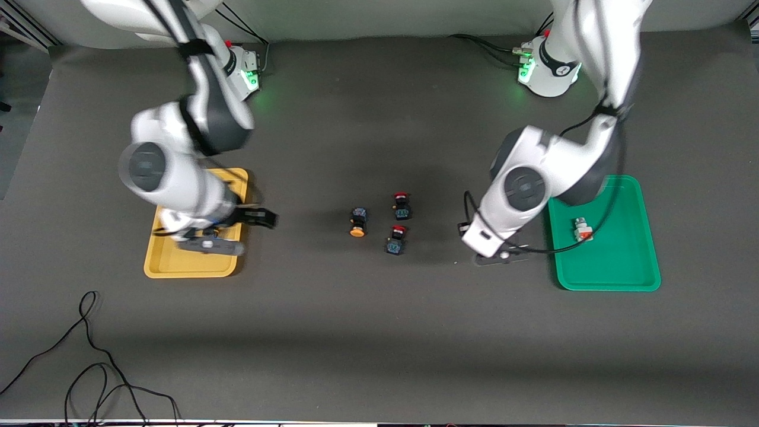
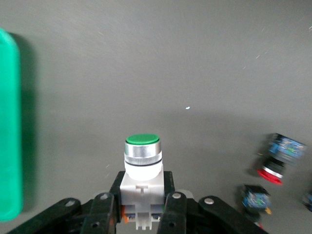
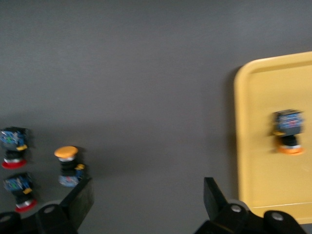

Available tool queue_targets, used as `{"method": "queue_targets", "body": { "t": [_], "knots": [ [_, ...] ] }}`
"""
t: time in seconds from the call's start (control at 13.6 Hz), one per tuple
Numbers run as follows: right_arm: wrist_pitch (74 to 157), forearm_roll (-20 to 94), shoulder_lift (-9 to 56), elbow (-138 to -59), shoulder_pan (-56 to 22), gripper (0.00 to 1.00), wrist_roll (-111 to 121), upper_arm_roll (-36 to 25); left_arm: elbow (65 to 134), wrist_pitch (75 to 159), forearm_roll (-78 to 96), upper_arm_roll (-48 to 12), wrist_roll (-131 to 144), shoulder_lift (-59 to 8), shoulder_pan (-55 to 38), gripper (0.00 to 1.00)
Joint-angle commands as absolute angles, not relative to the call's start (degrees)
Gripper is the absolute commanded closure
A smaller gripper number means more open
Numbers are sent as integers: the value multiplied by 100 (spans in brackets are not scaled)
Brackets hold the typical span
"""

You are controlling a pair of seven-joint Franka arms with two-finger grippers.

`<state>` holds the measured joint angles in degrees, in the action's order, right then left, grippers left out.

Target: Place green and yellow buttons in trays

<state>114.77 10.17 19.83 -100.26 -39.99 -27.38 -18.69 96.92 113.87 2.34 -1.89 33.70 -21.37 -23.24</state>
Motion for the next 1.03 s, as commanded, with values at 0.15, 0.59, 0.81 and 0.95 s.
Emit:
{"method": "queue_targets", "body": {
  "t": [0.15, 0.59, 0.81, 0.95],
  "knots": [
    [11417, 1326, 3794, -8308, -4675, 0, -3717, -1934, 9782, 10188, 580, -202, 2086, -1284, -1137, 89],
    [12215, 2064, 4508, -8191, -5062, 0, -4016, -1855, 9983, 10106, 36, -193, 407, -1309, 446, 89],
    [12742, 2100, 4641, -8585, -5229, 0, -4017, -1837, 10746, 11245, -62, -185, -192, -1432, 957, 89],
    [13164, 2153, 4641, -9042, -5457, 1, -4025, -1802, 11405, 12256, -157, -185, -465, -1616, 1072, 89]
  ]
}}
